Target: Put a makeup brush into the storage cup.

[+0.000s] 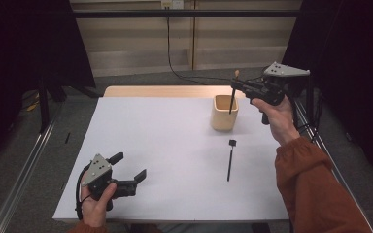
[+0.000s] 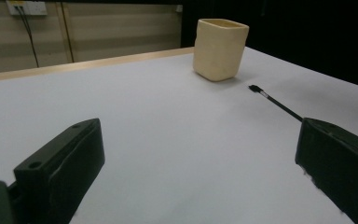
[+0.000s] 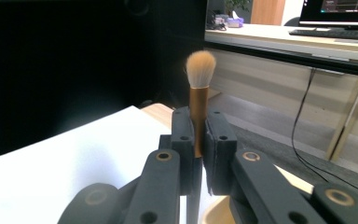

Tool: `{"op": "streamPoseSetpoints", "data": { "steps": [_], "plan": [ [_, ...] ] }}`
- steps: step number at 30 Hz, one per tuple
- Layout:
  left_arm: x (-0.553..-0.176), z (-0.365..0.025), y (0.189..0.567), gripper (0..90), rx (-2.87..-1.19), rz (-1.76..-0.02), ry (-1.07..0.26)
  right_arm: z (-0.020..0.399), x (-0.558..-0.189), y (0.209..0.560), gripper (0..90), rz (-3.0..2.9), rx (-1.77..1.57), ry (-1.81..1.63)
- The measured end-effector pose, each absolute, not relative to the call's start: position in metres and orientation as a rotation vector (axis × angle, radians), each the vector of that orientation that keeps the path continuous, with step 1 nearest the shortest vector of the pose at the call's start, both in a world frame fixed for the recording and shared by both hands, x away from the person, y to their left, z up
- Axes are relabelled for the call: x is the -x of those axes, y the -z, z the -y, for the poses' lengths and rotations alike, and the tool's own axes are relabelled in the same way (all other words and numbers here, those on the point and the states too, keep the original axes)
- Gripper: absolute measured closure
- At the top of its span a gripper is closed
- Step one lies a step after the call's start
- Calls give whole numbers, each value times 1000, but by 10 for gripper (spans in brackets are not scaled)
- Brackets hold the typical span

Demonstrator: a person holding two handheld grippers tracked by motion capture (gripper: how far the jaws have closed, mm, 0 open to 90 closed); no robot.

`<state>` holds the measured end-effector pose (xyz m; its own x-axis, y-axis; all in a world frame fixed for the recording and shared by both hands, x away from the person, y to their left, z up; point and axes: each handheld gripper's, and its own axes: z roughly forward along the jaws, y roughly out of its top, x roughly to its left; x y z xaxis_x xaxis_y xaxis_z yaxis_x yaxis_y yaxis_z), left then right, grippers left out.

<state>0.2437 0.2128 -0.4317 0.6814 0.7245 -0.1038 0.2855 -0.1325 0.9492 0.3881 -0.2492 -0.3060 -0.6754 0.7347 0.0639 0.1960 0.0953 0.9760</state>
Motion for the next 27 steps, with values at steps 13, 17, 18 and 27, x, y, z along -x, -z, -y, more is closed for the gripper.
{"op": "streamPoseSetpoints", "data": {
  "steps": [13, 17, 18, 27],
  "plan": [
    [-245, -216, 430, 18, -1689, -833, -464, 244, -418, 305, 837, -1924, -947, -1570],
    [-246, -218, 430, 19, -1685, -838, -473, 240, -424, 310, 837, -1937, -961, -1539],
    [-246, -218, 430, 19, -1683, -839, -472, 239, -426, 311, 837, -1940, -967, -1530],
    [-246, -218, 430, 22, -1687, -826, -471, 241, -440, 322, 837, -1932, -1001, -1500]
  ]
}}
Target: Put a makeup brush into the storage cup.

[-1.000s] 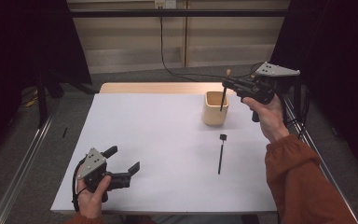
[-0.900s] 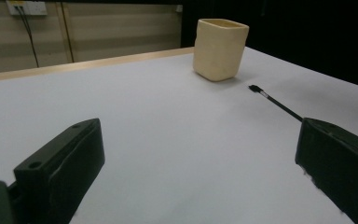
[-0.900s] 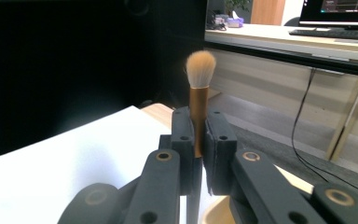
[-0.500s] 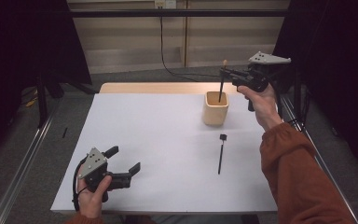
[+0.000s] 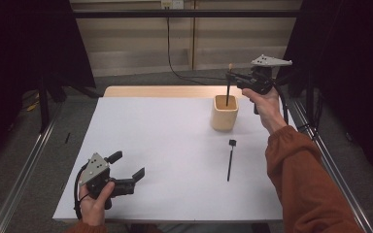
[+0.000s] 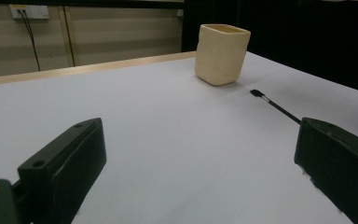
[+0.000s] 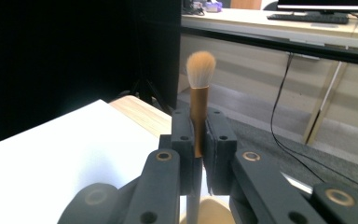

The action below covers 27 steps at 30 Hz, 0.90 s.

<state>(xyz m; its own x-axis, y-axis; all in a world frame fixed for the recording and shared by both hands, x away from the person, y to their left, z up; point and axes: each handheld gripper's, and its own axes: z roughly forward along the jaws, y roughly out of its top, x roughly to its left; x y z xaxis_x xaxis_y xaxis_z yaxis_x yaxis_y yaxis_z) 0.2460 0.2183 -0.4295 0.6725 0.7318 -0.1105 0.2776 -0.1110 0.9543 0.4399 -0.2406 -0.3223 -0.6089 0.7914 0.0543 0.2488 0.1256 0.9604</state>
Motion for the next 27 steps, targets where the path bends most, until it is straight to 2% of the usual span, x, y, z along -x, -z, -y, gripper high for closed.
{"op": "streamPoseSetpoints", "data": {
  "steps": [27],
  "plan": [
    [-249, -221, 430, 33, -1679, -839, -483, 243, -443, 361, 837, -1951, -1044, -1477]
  ]
}}
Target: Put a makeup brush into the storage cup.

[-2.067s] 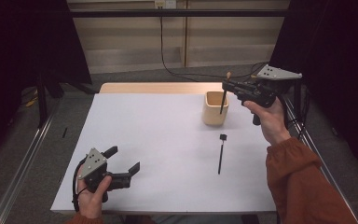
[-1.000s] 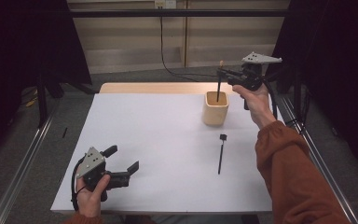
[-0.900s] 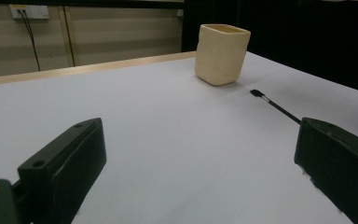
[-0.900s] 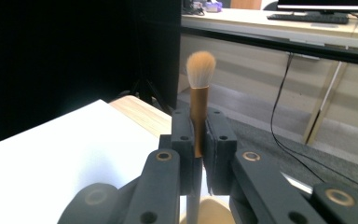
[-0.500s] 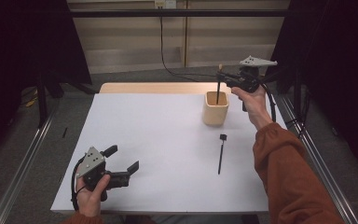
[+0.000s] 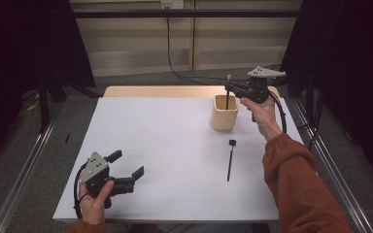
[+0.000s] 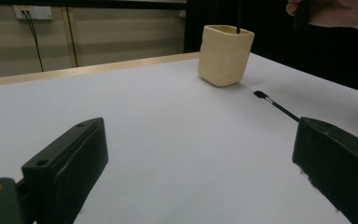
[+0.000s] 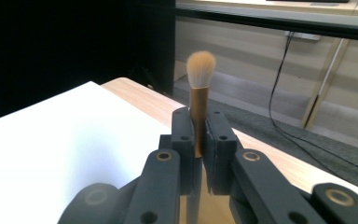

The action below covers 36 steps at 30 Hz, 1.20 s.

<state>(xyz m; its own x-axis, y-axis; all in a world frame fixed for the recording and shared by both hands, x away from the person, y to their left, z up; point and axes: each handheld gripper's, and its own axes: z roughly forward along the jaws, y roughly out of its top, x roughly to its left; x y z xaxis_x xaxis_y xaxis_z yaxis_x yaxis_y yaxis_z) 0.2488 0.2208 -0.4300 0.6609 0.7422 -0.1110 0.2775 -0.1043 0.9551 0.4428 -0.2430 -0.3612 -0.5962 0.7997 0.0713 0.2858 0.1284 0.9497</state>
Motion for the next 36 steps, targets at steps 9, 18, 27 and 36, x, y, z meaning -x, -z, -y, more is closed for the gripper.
{"op": "streamPoseSetpoints", "data": {
  "steps": [9, 18, 27, 36],
  "plan": [
    [-249, -221, 430, 32, -1676, -836, -483, 244, -441, 373, 837, -1960, -1067, -1487],
    [-248, -219, 430, 32, -1694, -822, -480, 248, -441, 382, 837, -1960, -1099, -1496],
    [-248, -219, 430, 30, -1690, -835, -479, 247, -441, 391, 837, -1975, -1109, -1488],
    [-248, -219, 430, 28, -1689, -840, -482, 252, -441, 393, 832, -1959, -1130, -1503]
  ]
}}
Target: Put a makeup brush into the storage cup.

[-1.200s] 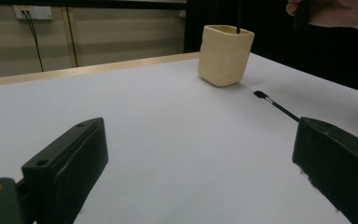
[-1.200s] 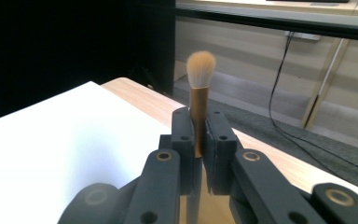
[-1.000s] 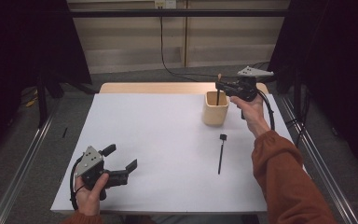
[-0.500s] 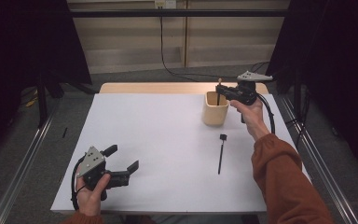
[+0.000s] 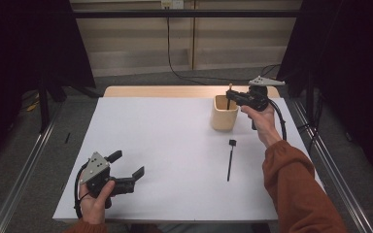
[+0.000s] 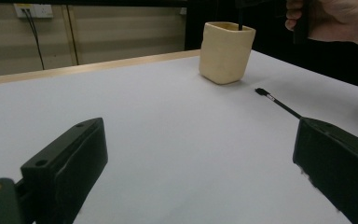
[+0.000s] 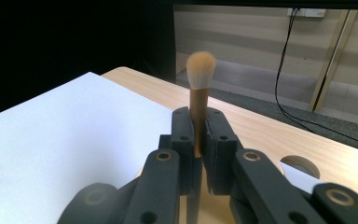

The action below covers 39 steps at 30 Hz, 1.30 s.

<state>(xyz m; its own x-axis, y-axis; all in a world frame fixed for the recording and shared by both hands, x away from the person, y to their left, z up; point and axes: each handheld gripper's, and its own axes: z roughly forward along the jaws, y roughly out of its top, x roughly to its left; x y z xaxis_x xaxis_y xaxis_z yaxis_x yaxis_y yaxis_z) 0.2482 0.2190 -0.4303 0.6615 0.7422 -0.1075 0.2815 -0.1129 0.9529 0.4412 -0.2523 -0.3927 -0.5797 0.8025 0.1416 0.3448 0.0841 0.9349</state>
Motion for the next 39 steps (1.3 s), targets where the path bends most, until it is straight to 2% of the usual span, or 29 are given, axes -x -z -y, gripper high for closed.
{"op": "streamPoseSetpoints", "data": {
  "steps": [5, 9, 13, 22, 26, 39],
  "plan": [
    [-249, -221, 431, 24, -1686, -847, -486, 253, -441, 393, 777, -1958, -1148, -1522],
    [-249, -220, 431, 24, -1691, -840, -487, 252, -440, 393, 630, -1957, -1142, -1509],
    [-249, -220, 431, 24, -1690, -837, -487, 253, -438, 392, 387, -1947, -1124, -1500],
    [-249, -220, 431, 24, -1693, -847, -483, 252, -434, 391, 85, -1927, -1103, -1503],
    [-249, -220, 431, 24, -1695, -843, -482, 253, -430, 394, 14, -1909, -1098, -1519],
    [-248, -220, 430, 24, -1692, -838, -492, 259, -412, 395, 5, -1910, -1090, -1515]
  ]
}}
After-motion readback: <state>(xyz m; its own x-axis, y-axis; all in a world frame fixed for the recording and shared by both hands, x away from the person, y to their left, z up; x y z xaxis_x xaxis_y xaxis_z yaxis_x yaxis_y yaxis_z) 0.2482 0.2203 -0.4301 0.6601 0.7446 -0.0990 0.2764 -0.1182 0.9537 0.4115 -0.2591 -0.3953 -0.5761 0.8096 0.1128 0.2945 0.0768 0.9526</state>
